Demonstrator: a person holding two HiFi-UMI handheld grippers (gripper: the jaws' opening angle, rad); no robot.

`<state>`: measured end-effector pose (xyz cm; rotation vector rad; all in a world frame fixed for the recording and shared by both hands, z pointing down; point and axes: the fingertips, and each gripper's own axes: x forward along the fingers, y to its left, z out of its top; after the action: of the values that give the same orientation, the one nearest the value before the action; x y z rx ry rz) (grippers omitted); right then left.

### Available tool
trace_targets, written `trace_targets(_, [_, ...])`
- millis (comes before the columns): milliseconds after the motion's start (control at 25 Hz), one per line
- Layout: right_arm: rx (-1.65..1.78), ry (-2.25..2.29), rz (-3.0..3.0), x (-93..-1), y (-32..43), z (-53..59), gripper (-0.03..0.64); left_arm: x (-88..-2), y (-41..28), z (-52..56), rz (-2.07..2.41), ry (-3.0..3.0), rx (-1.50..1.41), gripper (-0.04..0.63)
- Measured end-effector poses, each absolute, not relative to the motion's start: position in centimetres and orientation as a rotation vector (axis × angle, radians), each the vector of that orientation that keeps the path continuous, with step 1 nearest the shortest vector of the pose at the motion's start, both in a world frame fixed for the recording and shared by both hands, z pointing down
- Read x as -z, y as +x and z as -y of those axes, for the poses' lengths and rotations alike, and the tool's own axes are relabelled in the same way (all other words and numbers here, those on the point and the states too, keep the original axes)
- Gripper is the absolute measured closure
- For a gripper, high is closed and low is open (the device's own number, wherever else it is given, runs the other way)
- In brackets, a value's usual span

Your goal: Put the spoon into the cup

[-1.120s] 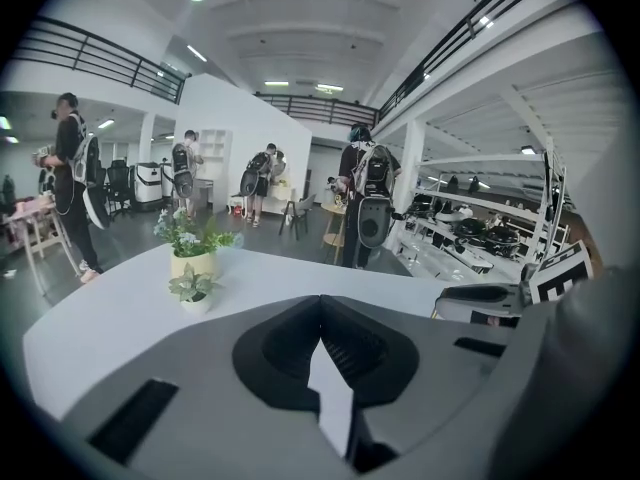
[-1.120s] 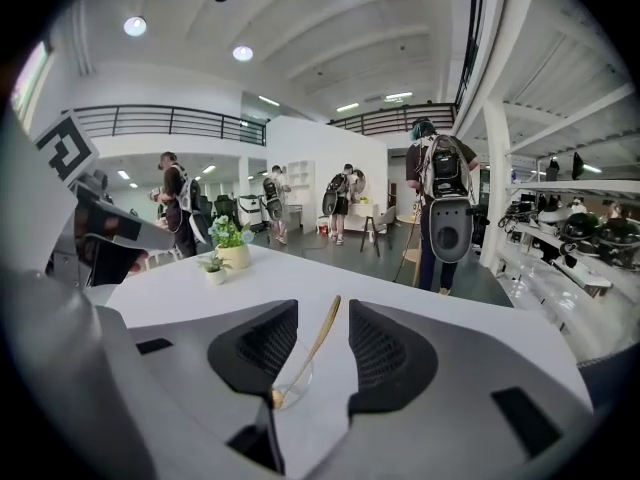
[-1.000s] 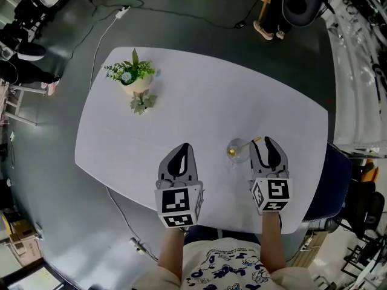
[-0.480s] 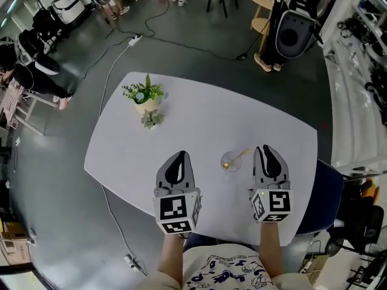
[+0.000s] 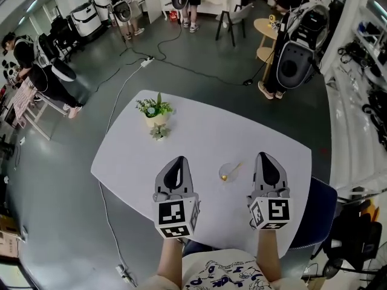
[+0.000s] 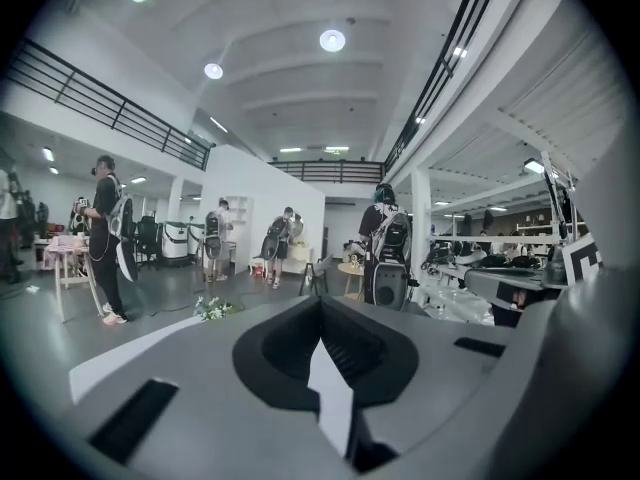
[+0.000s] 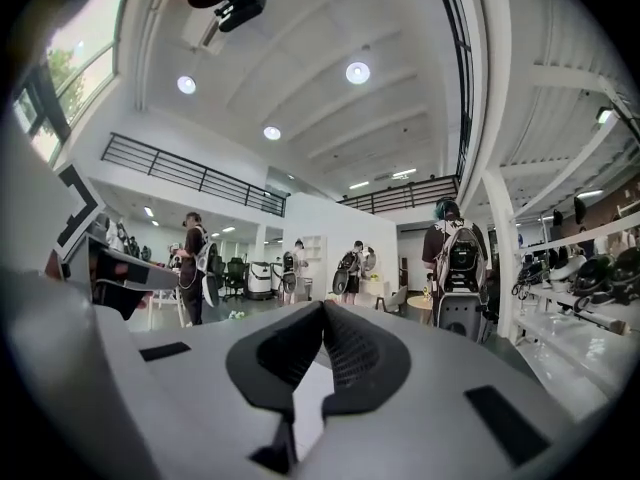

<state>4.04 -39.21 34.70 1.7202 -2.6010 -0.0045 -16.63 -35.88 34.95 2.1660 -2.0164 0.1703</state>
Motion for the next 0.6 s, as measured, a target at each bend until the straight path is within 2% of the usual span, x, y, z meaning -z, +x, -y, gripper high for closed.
trace_targets(600, [0.083, 1.707, 2.684, -30.5, 3.8, 36.4, 0.604, -30.5, -16.2, 32.5, 2.092, 2.206, -0.097, 0.583])
